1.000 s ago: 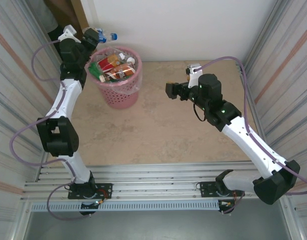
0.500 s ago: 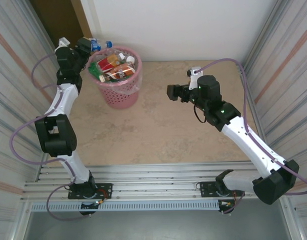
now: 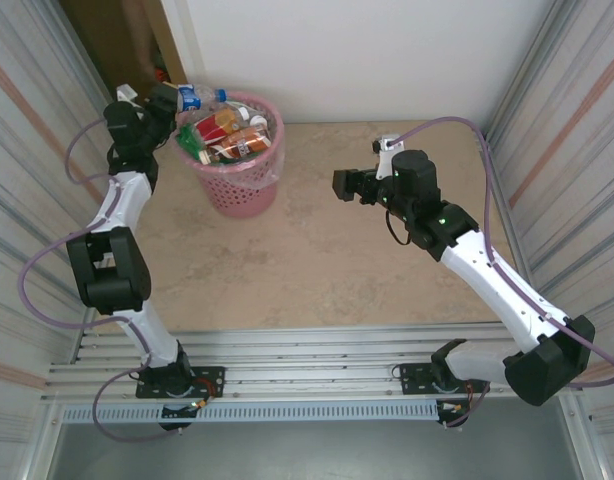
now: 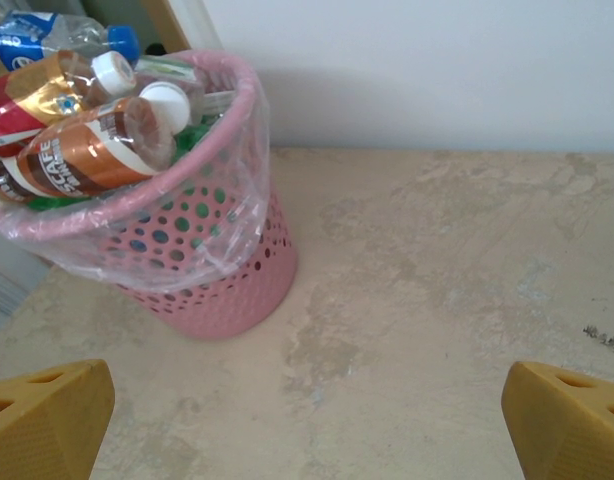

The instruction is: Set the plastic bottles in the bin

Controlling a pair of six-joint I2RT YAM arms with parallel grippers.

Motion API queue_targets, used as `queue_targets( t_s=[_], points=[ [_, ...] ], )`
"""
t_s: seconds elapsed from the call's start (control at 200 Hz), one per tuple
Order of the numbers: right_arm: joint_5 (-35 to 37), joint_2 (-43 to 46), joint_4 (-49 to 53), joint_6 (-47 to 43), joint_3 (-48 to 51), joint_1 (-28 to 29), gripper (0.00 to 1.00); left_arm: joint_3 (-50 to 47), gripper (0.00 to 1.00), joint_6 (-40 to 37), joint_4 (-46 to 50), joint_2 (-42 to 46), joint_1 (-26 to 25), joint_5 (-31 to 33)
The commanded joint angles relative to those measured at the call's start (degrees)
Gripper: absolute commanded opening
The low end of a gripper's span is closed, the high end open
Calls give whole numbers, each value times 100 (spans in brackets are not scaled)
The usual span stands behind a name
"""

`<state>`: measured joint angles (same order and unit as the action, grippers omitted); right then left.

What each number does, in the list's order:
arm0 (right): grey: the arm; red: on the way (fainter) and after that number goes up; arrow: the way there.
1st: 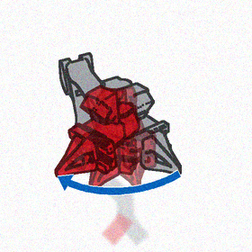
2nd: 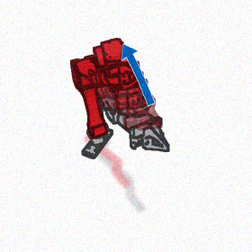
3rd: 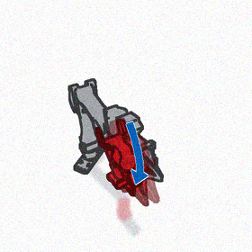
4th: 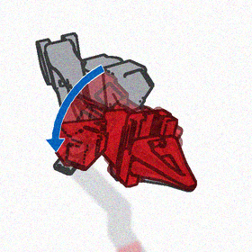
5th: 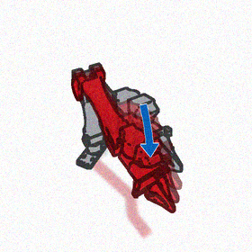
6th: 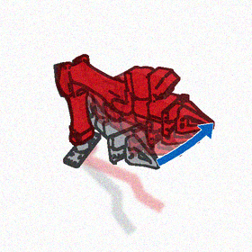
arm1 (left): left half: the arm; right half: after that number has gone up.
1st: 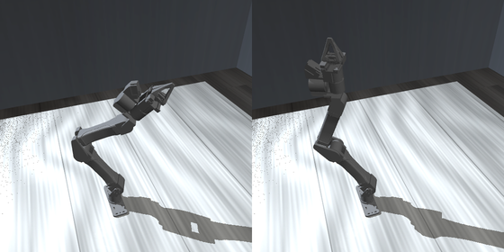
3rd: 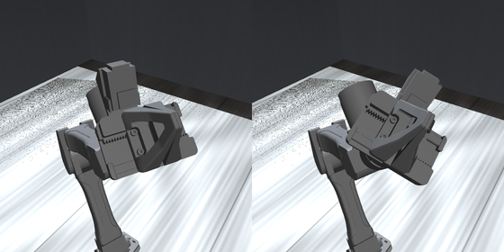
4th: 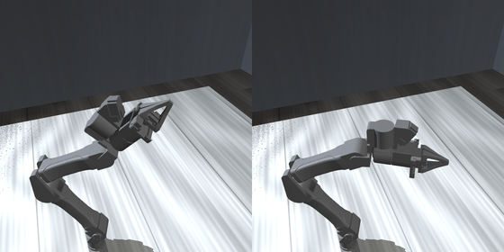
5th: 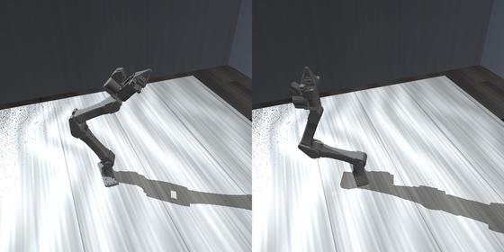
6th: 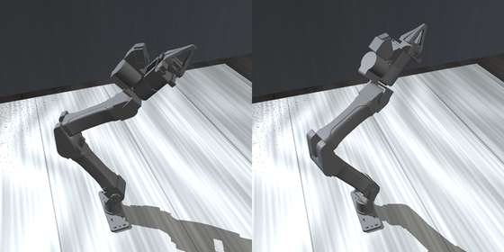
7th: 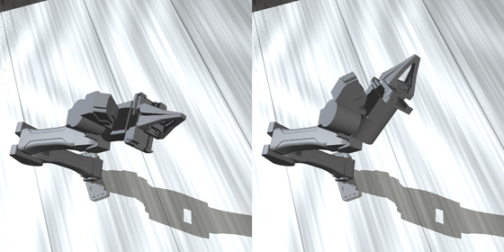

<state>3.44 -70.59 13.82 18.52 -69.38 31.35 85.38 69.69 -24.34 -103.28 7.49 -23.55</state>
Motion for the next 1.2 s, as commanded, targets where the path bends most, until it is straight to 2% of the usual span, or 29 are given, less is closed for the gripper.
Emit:
queue_targets(
  t_s=[0.0,0.195,0.446,0.576,0.681,0.827,1.192],
  points=[
    [16,-59,-9,159,38,-42,98,64,12,115,-190,-64,42,-531],
    [-50,-107,-67,203,43,-37,98,294,23,92,-47,-257,69,-938],
    [-41,-104,-61,204,44,-35,98,81,25,111,-30,-147,131,-1190],
    [-74,-131,-81,230,56,-33,98,-61,34,182,-161,-75,181,-1272],
    [-114,-163,-118,257,57,-27,98,-92,48,116,-94,-29,192,-1275],
    [-159,-171,-136,257,23,-15,98,-160,59,71,-14,-15,198,-1231],
    [-142,-113,-126,211,-5,8,98,-206,78,-400,471,218,235,-1008]
  ],
)
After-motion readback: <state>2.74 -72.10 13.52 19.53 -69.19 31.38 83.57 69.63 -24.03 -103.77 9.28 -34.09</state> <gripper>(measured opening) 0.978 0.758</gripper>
